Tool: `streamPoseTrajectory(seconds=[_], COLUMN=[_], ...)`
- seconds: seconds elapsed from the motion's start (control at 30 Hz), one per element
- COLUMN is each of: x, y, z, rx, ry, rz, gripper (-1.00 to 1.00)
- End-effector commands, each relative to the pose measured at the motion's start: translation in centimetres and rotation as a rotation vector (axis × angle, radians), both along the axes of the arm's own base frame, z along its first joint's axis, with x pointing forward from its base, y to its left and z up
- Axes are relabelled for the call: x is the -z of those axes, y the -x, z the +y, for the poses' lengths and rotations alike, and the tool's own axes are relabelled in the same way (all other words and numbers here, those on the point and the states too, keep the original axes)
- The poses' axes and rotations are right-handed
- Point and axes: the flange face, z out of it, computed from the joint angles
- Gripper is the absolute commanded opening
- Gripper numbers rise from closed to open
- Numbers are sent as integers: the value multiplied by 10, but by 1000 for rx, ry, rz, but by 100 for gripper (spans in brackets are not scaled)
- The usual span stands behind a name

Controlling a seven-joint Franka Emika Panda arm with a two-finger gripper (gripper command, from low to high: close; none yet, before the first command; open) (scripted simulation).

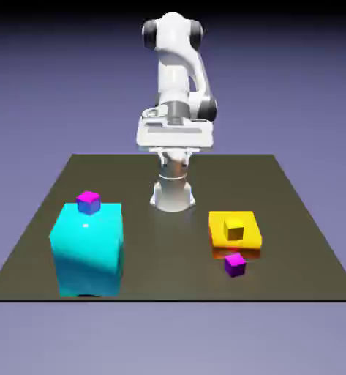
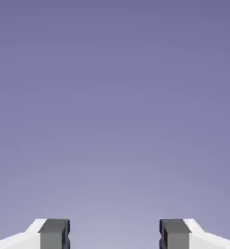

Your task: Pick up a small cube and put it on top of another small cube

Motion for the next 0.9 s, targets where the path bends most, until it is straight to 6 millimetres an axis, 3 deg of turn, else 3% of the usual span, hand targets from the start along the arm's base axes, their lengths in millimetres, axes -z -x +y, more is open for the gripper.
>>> streamPoseTrajectory(seconds=[0.0,0.2,0.4,0.73,0.8,0.87], x=[9,68,135,251,258,289], y=[-7,-42,-61,-55,-53,-51], z=[7,53,102,187,192,191], rx=[-12,-82,-153,-271,-279,-278], ry=[8,57,101,164,167,167], rz=[41,283,519,894,919,918], gripper=[0,0,0,0,0,0])
